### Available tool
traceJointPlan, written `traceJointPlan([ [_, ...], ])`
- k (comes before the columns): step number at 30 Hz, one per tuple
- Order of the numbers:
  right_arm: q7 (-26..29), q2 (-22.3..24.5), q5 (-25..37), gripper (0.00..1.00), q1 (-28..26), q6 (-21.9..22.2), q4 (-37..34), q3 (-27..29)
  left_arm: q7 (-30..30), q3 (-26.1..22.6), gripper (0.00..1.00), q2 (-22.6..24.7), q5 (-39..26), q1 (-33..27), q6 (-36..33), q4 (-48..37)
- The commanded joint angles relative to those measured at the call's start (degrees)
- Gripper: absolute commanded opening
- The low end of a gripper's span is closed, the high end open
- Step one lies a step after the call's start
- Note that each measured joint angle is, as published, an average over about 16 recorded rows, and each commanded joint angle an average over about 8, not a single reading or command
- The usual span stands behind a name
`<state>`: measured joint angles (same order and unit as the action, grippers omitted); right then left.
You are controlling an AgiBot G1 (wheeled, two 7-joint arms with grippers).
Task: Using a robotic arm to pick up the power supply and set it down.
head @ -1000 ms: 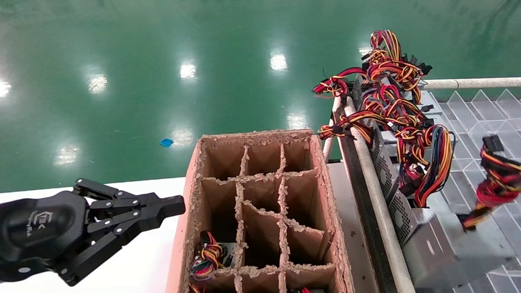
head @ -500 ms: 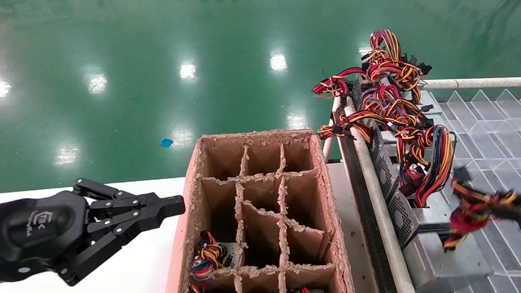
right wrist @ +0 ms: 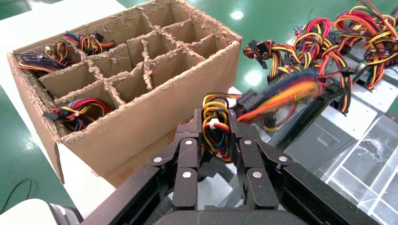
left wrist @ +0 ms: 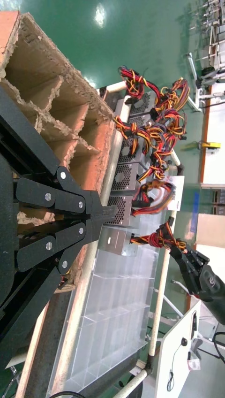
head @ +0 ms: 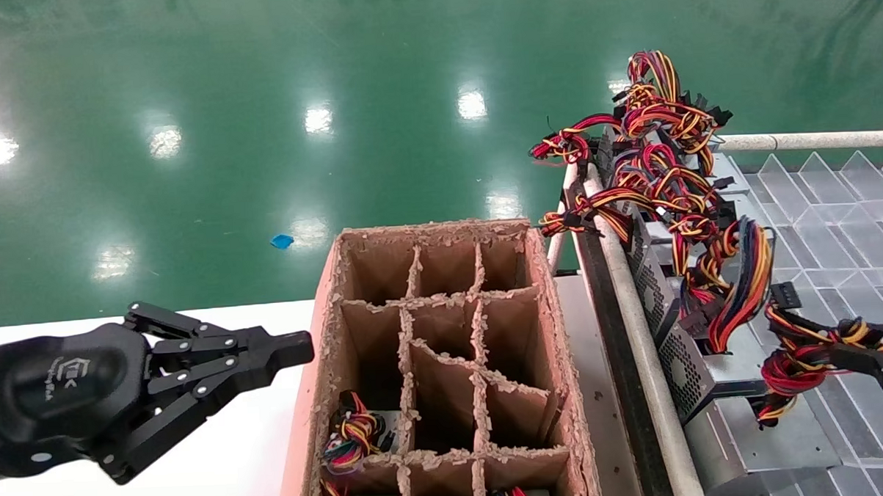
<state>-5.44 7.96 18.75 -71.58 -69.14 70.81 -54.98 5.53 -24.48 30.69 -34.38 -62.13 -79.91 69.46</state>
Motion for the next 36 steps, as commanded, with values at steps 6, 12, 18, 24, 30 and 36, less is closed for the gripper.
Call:
traceJointPlan([
  [6, 0.61, 0.72, 0.55, 1.0, -0.18, 0.01, 0.18, 0.56, 0.0, 0.0, 0.0, 0.0, 0.0, 0.0, 0.0, 0.0],
  [12, -0.09, 0.87, 0.28, 1.0, -0.69, 0.51, 0.19, 0.95, 0.0, 0.0, 0.0, 0.0, 0.0, 0.0, 0.0, 0.0],
  [18, -2.19, 0.21, -1.56, 1.0, -1.61, 1.29, -0.5, 0.98, 0.0, 0.0, 0.0, 0.0, 0.0, 0.0, 0.0, 0.0],
  [24, -4.56, -0.77, -6.03, 1.0, -2.33, 0.17, -1.67, -0.08, 0.0, 0.0, 0.0, 0.0, 0.0, 0.0, 0.0, 0.0],
  [30, -7.55, -1.94, -9.4, 1.0, -2.44, -1.57, -3.09, -1.17, 0.0, 0.0, 0.0, 0.0, 0.0, 0.0, 0.0, 0.0],
  [36, -6.41, -4.85, -7.63, 1.0, -1.63, -2.68, -2.85, 1.52, 0.0, 0.0, 0.0, 0.0, 0.0, 0.0, 0.0, 0.0],
])
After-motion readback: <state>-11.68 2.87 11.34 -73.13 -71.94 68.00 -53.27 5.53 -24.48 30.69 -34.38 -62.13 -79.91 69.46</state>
